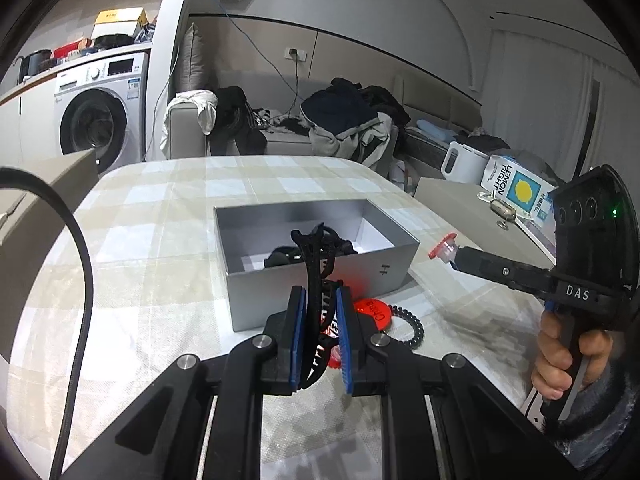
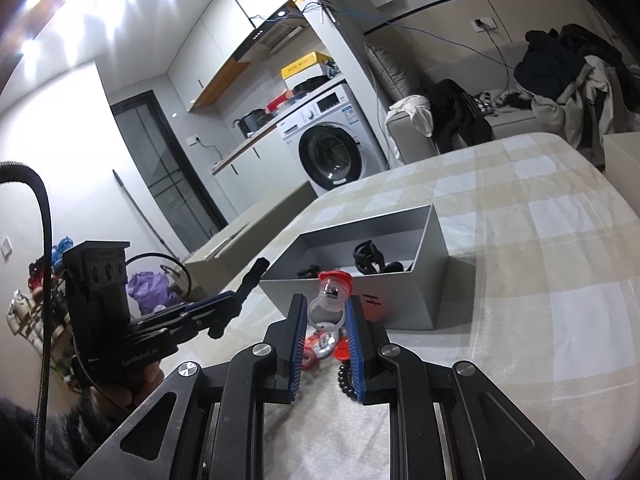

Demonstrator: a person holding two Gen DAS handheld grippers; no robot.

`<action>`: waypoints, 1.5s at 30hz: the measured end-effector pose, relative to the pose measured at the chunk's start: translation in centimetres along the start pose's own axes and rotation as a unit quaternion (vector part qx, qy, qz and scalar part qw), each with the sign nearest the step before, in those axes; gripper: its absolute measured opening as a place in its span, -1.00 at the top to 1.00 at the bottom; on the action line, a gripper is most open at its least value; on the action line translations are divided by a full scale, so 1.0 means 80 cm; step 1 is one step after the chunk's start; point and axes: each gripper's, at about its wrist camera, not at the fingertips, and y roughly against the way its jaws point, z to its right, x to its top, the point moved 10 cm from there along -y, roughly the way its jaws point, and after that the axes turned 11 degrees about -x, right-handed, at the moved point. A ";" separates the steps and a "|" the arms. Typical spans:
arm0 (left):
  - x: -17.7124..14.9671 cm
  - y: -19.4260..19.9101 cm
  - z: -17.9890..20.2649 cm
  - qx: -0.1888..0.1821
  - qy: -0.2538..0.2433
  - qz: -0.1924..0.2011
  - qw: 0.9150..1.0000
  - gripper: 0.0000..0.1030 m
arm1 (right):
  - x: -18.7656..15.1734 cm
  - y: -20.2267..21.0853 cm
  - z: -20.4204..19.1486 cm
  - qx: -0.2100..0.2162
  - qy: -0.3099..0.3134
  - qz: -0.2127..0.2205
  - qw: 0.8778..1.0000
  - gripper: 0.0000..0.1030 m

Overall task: Organize jewelry
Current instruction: 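Carry the black piece and the clear charm over the silver box, then open both tools to drop the held items into the box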

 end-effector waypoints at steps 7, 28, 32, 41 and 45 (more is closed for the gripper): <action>0.010 0.003 -0.007 0.006 -0.002 0.010 1.000 0.80 | 0.002 -0.004 0.006 -0.016 -0.007 -0.002 1.000 0.64; 0.069 -0.008 -0.021 0.013 -0.016 0.040 0.999 0.80 | 0.099 -0.009 -0.009 -0.041 0.002 0.041 0.998 0.64; 0.073 -0.014 -0.027 0.019 -0.015 0.035 0.999 0.80 | 0.099 -0.025 0.000 -0.039 -0.016 0.027 0.999 0.64; 0.064 -0.032 -0.036 0.024 -0.005 0.014 1.000 0.80 | 0.084 -0.043 0.015 -0.029 -0.037 -0.001 0.999 0.64; 0.055 -0.043 -0.039 0.030 -0.012 0.003 0.999 0.80 | 0.076 -0.052 0.017 -0.027 -0.043 -0.015 0.999 0.64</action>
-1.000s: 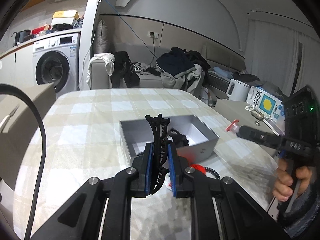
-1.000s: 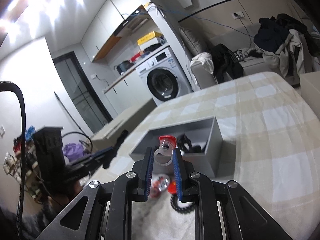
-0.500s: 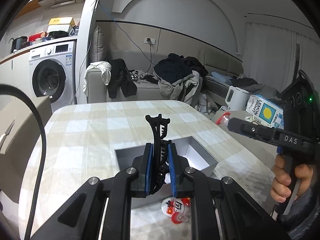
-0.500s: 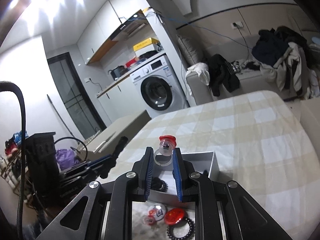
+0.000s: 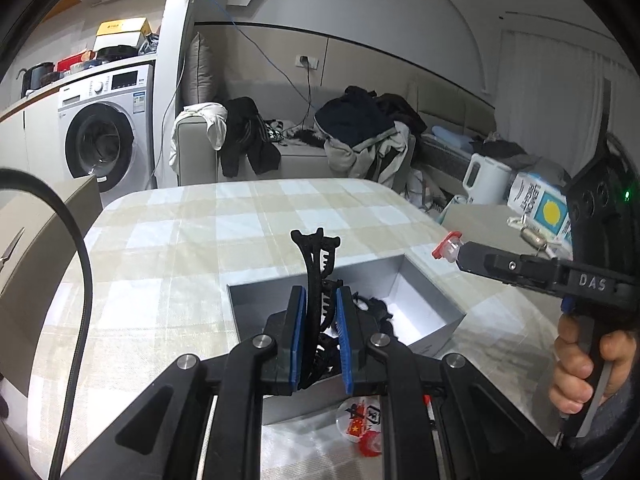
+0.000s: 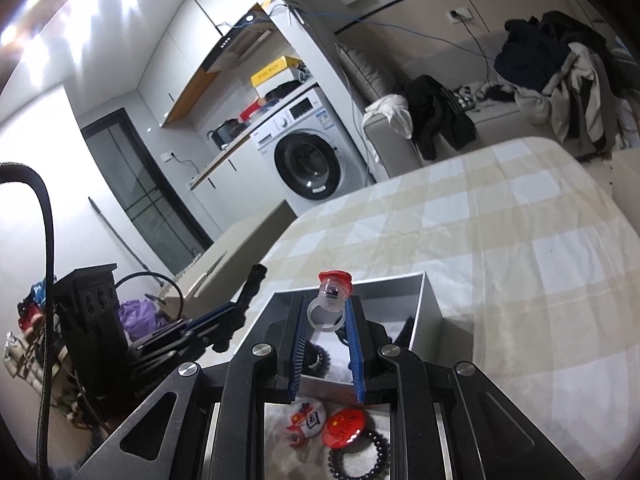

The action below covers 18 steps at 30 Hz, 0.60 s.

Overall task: Organize jewelry
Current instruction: 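Open both tools to drop the held items into the box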

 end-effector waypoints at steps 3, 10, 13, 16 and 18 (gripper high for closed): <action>-0.006 -0.005 -0.004 0.005 0.002 -0.002 1.000 0.80 | -0.007 -0.006 -0.001 0.001 0.001 -0.009 1.000 0.64; -0.018 -0.014 -0.009 0.009 0.017 -0.015 1.000 0.80 | -0.016 -0.018 -0.001 -0.006 0.008 -0.021 1.000 0.64; -0.017 -0.012 -0.008 0.009 0.015 -0.015 1.000 0.80 | -0.018 -0.022 0.002 -0.010 0.004 -0.024 1.000 0.64; -0.017 -0.012 -0.006 0.008 0.016 -0.016 1.000 0.80 | -0.019 -0.023 0.002 -0.011 0.005 -0.027 1.000 0.64; -0.017 -0.012 -0.004 0.006 0.015 -0.016 1.000 0.80 | -0.019 -0.024 0.001 -0.009 0.004 -0.026 1.000 0.63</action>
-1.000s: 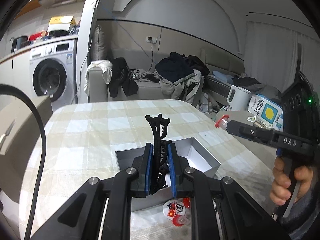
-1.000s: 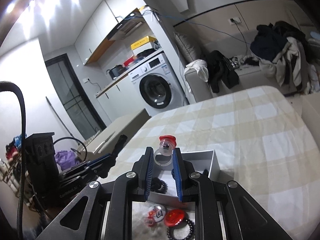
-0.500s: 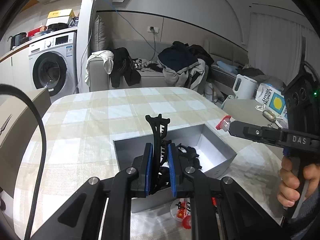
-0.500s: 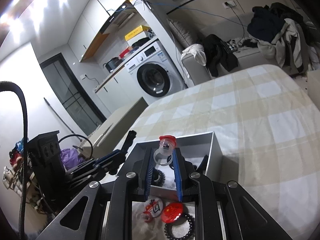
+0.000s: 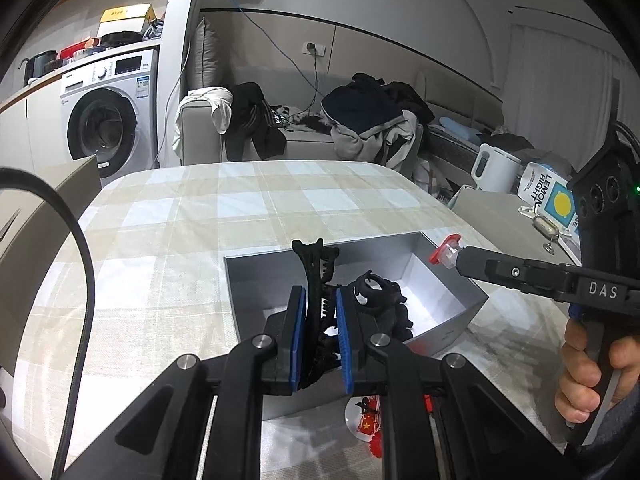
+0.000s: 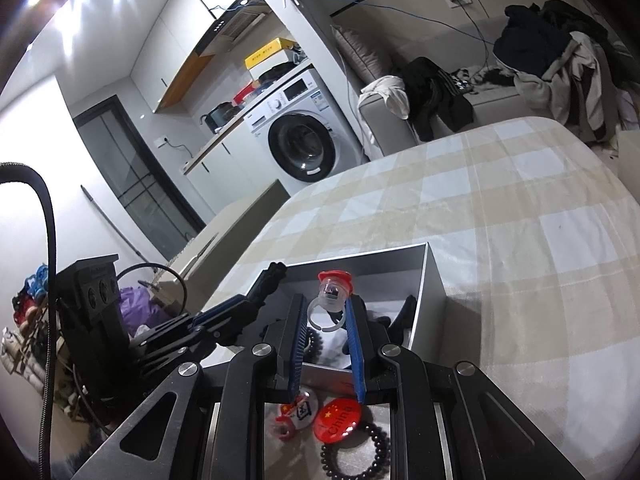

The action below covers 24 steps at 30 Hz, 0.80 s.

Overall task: Organize jewelry
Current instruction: 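Open both tools to drop the held items into the box, then move both open tools back to the badges and bead bracelet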

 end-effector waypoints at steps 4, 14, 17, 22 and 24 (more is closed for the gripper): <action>0.001 0.000 0.003 -0.008 -0.003 0.003 1.000 0.79 | -0.001 0.001 -0.003 0.003 0.000 -0.002 1.000 0.58; 0.015 0.040 0.005 -0.007 0.012 0.029 1.000 -0.73 | -0.012 0.019 0.000 -0.038 0.019 -0.013 0.999 -0.89; 0.002 0.056 0.011 -0.001 -0.002 0.026 1.000 -0.98 | -0.042 0.035 0.006 -0.052 0.045 -0.015 0.998 -1.00; -0.029 0.064 0.025 -0.004 -0.008 0.020 1.000 -0.98 | -0.066 0.043 0.016 -0.064 0.063 -0.013 0.996 -1.00; -0.041 0.055 0.029 -0.007 -0.010 0.008 1.000 -0.98 | -0.072 0.039 0.025 -0.081 0.061 -0.016 0.995 -1.00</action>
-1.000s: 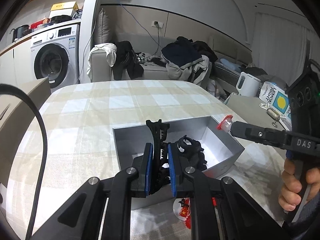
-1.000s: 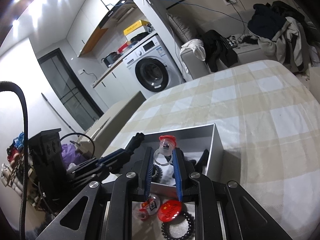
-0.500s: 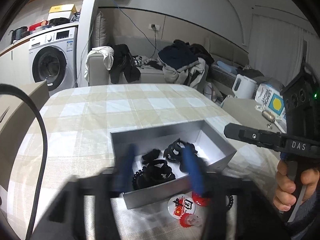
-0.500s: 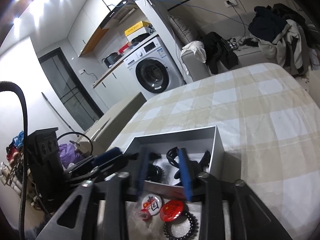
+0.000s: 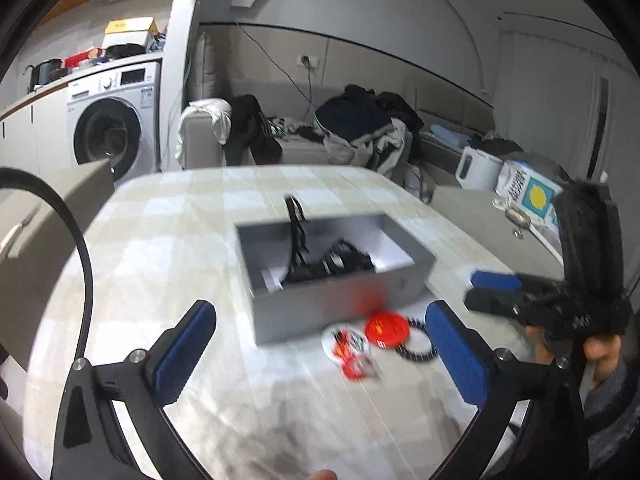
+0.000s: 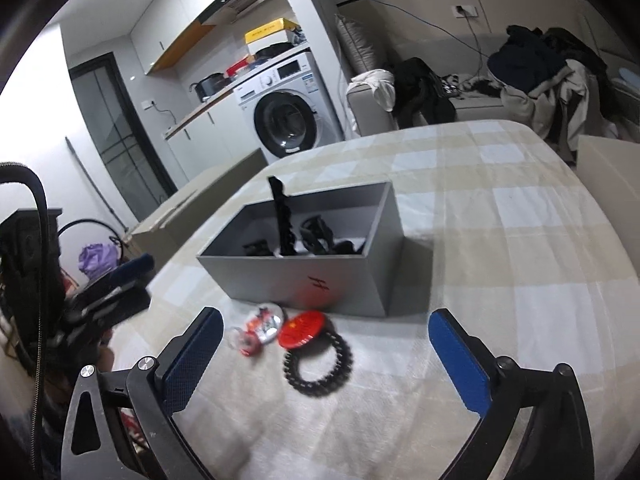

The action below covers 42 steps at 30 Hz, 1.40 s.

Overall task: Organize jewelry
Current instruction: 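Move both open tools back to the badges and bead bracelet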

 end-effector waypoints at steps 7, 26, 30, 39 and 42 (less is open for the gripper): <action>-0.025 -0.029 0.000 0.010 -0.022 -0.045 0.999 -0.98 | -0.017 -0.013 0.001 -0.046 0.048 -0.015 0.998 -1.00; -0.044 -0.028 -0.021 0.028 -0.001 -0.070 0.997 -0.98 | -0.037 -0.024 -0.010 -0.062 0.084 -0.048 0.993 -0.96; -0.044 -0.027 -0.024 0.018 0.015 -0.068 0.997 -0.98 | -0.042 -0.021 -0.024 -0.047 0.111 -0.046 0.992 -0.74; -0.042 -0.026 -0.031 -0.003 0.050 -0.067 0.996 -0.98 | -0.057 -0.028 -0.043 -0.030 0.152 -0.065 0.986 -0.08; -0.041 -0.025 -0.033 -0.003 0.057 -0.062 0.996 -0.98 | -0.061 -0.030 -0.045 -0.028 0.157 -0.072 0.985 -0.08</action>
